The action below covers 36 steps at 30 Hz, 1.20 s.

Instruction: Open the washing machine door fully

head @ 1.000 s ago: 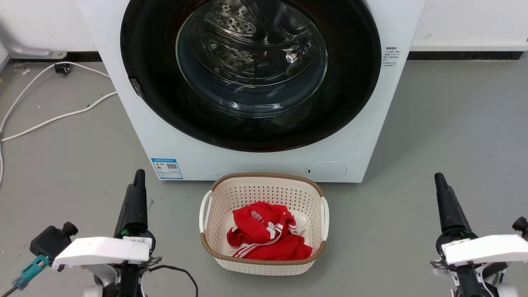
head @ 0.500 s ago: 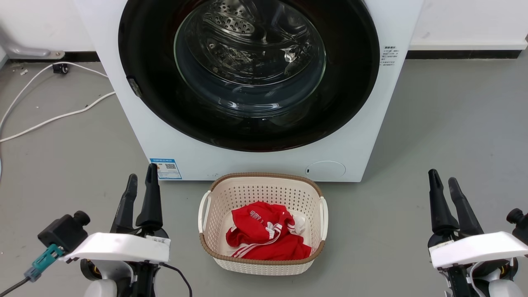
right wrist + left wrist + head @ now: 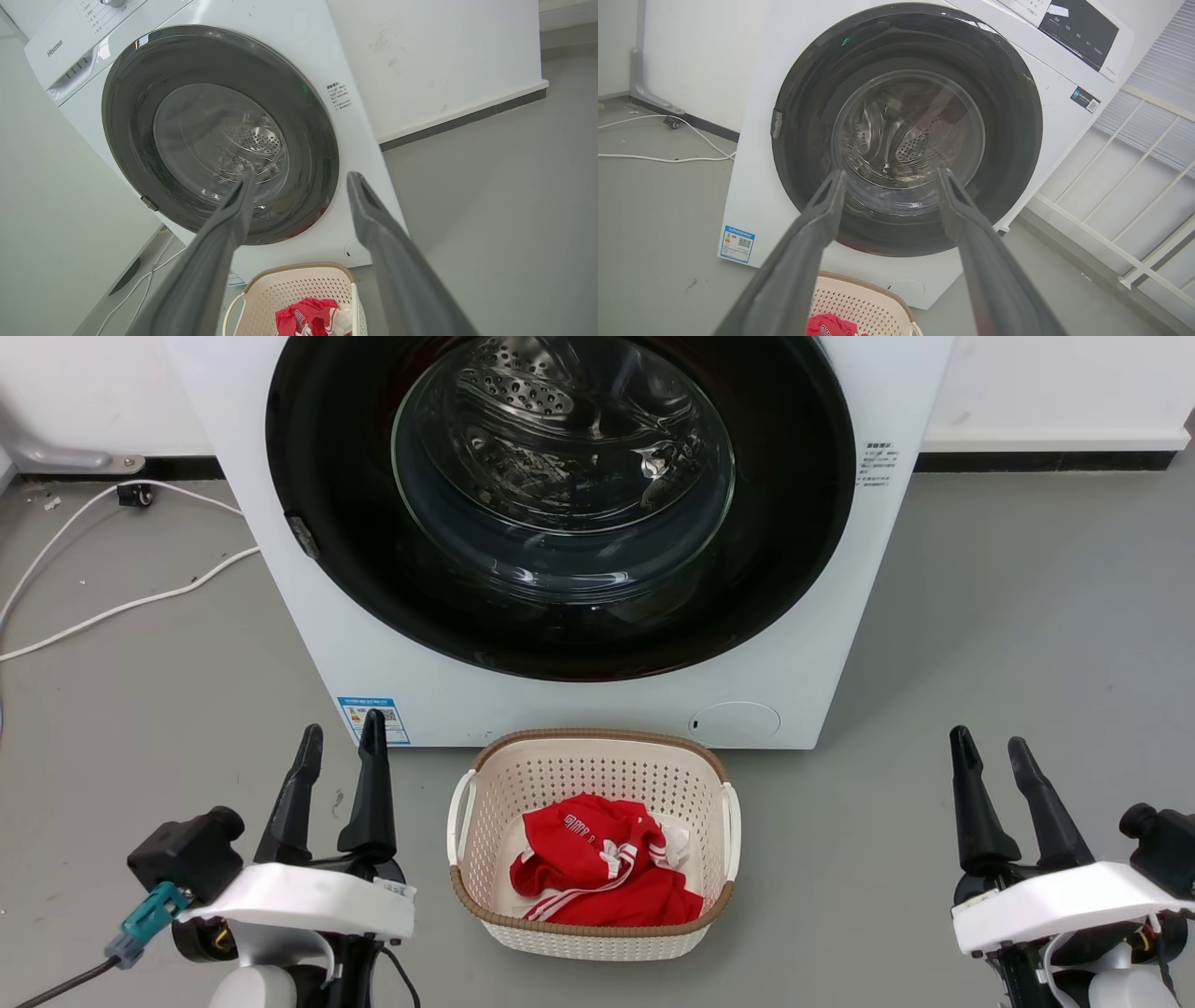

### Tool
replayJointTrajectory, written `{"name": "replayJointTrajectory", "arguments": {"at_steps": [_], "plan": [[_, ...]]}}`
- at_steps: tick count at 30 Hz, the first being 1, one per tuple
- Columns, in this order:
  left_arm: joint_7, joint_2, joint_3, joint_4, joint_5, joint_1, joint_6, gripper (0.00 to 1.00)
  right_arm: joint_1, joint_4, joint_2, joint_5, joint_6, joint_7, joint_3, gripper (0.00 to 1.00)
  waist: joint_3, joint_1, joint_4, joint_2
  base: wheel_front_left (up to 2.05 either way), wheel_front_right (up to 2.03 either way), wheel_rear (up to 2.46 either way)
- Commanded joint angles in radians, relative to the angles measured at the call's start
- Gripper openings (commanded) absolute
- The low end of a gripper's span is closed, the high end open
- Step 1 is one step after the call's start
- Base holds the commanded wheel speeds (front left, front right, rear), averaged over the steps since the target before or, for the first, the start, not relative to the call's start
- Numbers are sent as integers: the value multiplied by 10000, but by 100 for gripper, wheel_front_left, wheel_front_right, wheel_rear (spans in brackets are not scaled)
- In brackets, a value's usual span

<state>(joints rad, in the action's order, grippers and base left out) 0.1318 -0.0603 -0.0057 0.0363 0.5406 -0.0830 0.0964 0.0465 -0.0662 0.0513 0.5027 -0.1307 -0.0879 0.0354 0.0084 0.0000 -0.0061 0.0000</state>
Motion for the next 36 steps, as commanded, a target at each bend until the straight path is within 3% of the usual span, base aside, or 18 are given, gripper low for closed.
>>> {"name": "replayJointTrajectory", "arguments": {"at_steps": [1,36], "plan": [[88,-78,-67,-145,-298,-13,-52,100,63,139,-6,-319,1,-70,-6,100,1,0,2,0,0,0,0],[911,-465,-757,-97,-3565,84,-769,100,186,227,-14,-3506,0,-144,13,100,63,0,94,0,0,0,0]]}}
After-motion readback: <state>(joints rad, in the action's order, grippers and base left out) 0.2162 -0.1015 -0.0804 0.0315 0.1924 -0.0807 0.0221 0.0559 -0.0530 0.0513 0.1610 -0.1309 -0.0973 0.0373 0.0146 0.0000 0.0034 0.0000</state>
